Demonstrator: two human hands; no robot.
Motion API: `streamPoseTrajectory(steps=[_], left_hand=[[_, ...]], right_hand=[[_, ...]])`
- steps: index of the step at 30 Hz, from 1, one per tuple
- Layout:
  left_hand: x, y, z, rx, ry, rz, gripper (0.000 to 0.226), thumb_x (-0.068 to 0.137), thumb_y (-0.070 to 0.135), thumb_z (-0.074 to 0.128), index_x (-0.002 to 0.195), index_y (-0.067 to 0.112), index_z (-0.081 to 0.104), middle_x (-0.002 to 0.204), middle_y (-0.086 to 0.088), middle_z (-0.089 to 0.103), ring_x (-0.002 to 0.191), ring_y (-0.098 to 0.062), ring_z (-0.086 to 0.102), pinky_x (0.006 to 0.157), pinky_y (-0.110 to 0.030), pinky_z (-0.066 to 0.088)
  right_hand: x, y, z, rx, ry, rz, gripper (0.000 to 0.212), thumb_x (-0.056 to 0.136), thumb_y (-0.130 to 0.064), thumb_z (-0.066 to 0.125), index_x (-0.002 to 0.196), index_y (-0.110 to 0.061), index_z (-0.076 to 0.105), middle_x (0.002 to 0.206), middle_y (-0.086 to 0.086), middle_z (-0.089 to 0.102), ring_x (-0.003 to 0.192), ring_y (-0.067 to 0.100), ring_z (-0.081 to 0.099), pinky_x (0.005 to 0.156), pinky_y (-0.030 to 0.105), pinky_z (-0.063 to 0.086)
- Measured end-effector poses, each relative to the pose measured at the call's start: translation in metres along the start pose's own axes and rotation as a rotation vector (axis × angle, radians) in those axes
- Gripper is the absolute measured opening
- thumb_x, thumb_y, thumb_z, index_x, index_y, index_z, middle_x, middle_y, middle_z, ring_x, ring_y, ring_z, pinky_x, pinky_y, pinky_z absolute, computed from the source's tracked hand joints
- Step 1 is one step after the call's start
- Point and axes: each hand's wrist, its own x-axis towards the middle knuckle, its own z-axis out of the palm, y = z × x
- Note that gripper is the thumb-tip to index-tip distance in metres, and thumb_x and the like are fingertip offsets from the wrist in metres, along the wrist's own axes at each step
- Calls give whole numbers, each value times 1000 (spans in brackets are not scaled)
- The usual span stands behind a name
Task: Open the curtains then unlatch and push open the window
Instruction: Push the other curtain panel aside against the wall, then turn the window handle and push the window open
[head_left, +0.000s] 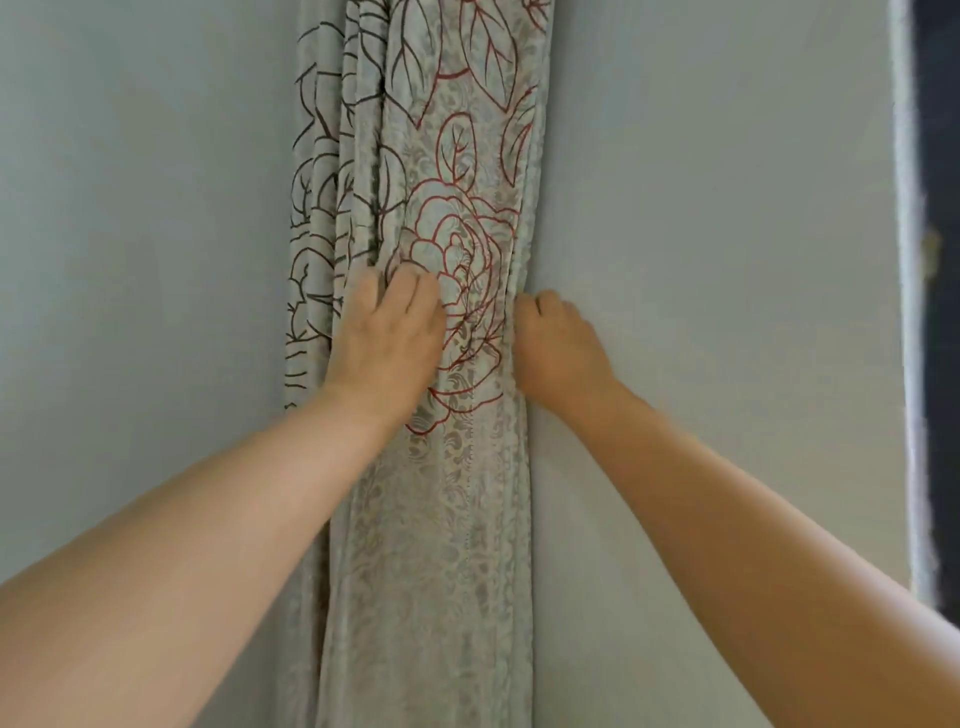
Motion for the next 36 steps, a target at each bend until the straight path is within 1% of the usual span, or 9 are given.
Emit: streamPoseTrajectory(steps=[5,11,14,17,20,25,29,33,36], left_hand=[[9,42,-59,-368,-133,-30,25,82,2,37,103,3,51,106,-13,58,104,-32,47,98,-45,29],[40,101,-147,-775,63,-76,11,71,0,55,82,-1,53,84,-22,58,79,-39,54,71,-44,38],[56,133,-199,-938,119,-46,11,60,-8,61,65,-6,51,63,-27,55,57,-42,54,52,-39,40],[69,169,-246,-1056,181,-12,18,64,-6,59,58,-1,43,53,-20,45,49,-34,45,49,-33,29],[82,212,-296,-1144,248,25,16,73,2,52,62,4,41,59,-11,39,56,-26,37,54,-32,28],[105,281,-390,-1258,218,96,18,79,12,46,88,-1,53,77,-15,54,73,-29,52,64,-35,44],[118,345,-474,-1350,199,100,22,82,20,46,95,4,52,95,-17,61,89,-33,57,71,-37,47],[125,373,-503,-1414,185,123,21,84,24,44,98,10,52,101,-13,61,92,-28,57,73,-35,47],[129,383,-519,-1486,189,157,23,85,27,43,99,10,51,102,-12,60,91,-26,56,70,-33,46]], right_hand=[[-38,42,-92,-230,-35,-88,23,79,-1,49,102,1,51,107,23,52,99,38,47,77,42,38],[-113,116,-217,-377,32,-4,25,78,2,53,103,-1,59,115,19,57,111,37,48,95,45,37],[-150,151,-280,-453,-2,52,24,71,7,59,94,3,62,102,25,62,96,40,58,83,50,47],[-181,183,-337,-538,-39,99,23,65,9,63,88,3,63,93,26,64,87,39,61,77,51,50],[-206,220,-394,-658,-68,132,24,73,1,58,97,0,60,104,22,61,100,35,55,89,47,43],[-246,282,-491,-789,-118,225,30,79,-3,53,109,-2,55,116,19,57,112,32,47,98,46,34],[-293,329,-558,-760,-8,191,27,76,3,50,102,4,57,104,24,61,101,39,54,89,45,43],[-311,354,-579,-747,194,122,35,77,-5,35,105,5,55,105,25,60,99,39,56,90,44,44],[-320,376,-591,-774,245,165,33,75,2,41,105,8,54,108,27,59,102,41,55,93,41,40]])
